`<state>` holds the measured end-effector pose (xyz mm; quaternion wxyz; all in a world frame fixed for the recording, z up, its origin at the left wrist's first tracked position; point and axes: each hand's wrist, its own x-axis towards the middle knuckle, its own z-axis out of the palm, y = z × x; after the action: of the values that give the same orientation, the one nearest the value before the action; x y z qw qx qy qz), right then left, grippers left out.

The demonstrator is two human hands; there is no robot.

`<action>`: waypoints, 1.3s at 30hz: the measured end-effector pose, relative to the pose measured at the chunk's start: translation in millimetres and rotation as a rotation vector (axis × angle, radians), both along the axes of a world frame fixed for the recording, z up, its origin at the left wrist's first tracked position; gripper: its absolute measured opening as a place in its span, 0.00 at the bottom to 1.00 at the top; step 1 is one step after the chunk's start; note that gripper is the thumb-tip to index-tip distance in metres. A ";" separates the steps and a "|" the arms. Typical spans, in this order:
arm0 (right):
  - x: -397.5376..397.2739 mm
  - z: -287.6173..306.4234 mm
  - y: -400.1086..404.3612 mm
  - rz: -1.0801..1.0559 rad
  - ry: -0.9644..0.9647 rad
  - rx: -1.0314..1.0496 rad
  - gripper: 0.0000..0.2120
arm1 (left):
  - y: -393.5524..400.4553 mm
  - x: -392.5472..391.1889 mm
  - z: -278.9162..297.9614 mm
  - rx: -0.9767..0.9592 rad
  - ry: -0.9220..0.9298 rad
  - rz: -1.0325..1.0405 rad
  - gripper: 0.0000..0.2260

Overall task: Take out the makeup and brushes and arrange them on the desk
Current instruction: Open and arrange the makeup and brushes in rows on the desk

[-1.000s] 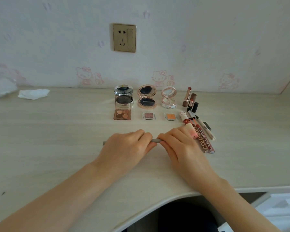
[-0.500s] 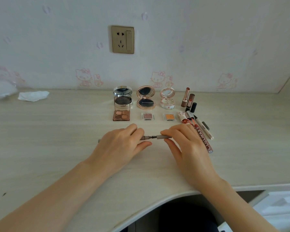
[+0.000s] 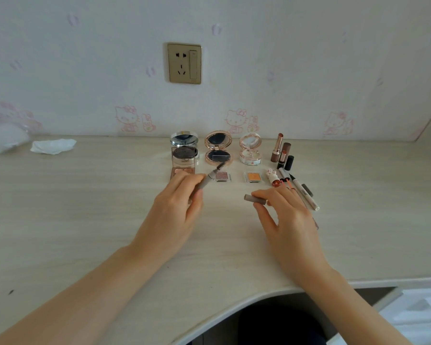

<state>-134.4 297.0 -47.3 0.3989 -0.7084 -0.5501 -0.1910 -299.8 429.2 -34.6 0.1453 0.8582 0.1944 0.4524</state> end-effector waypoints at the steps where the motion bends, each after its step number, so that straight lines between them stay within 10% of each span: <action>1: -0.2 0.4 -0.2 0.003 -0.005 0.005 0.08 | 0.5 0.4 0.0 -0.027 -0.034 0.002 0.09; 20: 57.5 23.0 -31.6 -0.034 0.284 0.045 0.06 | -40.9 81.5 18.2 -0.524 0.027 -0.013 0.10; 39: 163.1 4.4 -93.8 -0.265 0.143 -0.315 0.11 | -125.8 217.2 20.0 0.011 0.532 0.178 0.16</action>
<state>28.7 203.2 -42.9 0.2927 -0.8399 -0.4453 -0.1027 -82.6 303.4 -14.6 0.0441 0.9271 0.2977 0.2233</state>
